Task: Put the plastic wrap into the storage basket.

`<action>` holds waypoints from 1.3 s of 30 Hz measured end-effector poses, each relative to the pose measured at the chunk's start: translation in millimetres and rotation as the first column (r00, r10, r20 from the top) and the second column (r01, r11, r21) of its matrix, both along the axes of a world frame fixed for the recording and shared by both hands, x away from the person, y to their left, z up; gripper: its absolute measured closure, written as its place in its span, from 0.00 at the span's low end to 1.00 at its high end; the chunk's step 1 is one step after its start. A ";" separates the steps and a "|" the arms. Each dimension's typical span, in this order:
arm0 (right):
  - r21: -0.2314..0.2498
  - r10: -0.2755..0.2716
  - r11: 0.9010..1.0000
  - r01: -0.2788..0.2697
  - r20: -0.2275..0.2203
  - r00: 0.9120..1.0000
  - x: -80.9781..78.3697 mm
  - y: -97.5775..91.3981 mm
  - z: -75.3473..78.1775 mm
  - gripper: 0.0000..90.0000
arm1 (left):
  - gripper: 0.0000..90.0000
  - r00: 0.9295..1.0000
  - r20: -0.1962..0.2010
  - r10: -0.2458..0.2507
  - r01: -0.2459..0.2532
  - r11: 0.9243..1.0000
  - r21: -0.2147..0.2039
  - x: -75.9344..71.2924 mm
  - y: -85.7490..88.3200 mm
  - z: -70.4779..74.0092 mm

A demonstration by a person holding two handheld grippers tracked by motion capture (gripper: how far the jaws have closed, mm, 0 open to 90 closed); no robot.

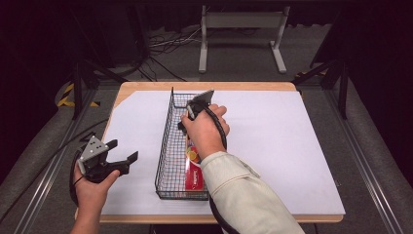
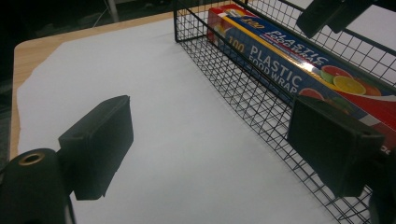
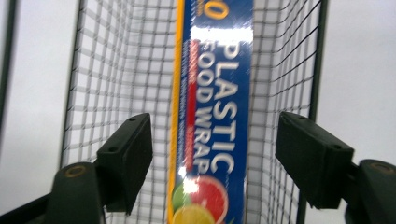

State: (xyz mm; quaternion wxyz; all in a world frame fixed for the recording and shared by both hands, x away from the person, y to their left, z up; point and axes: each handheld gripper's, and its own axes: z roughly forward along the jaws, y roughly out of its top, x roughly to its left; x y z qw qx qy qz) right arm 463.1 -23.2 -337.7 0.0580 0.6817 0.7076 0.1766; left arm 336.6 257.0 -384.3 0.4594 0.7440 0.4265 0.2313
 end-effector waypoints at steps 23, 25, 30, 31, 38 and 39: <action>0.056 0.129 0.989 -0.138 0.142 0.981 -25.8 -29.6 34.7 0.30 | 0.17 1.000 -0.009 0.002 -0.001 1.000 0.010 0.0 0.4 -1.6; 0.059 0.129 0.989 -0.139 0.145 0.981 -25.8 -33.8 36.8 0.30 | 0.17 1.000 -0.011 0.005 -0.005 1.000 0.005 -0.1 0.7 -1.6; 0.058 0.162 0.983 -0.173 0.158 0.974 -26.3 -43.2 41.0 0.29 | 0.16 1.000 -0.018 0.003 -0.003 1.000 0.003 -0.9 2.8 -1.6; 0.055 0.177 0.981 -0.187 0.159 0.971 -26.5 -45.6 41.1 0.29 | 0.16 1.000 -0.018 0.004 -0.004 1.000 0.004 -1.3 4.8 -2.0; 0.067 0.229 0.967 -0.245 0.189 0.955 -25.7 -73.7 43.0 0.29 | 0.16 0.999 -0.024 0.021 -0.021 1.000 -0.002 -4.4 13.0 -3.6; 0.074 0.236 0.964 -0.254 0.192 0.953 -25.4 -79.3 43.6 0.29 | 0.16 0.999 -0.026 0.020 -0.020 1.000 0.002 -5.0 13.4 -3.6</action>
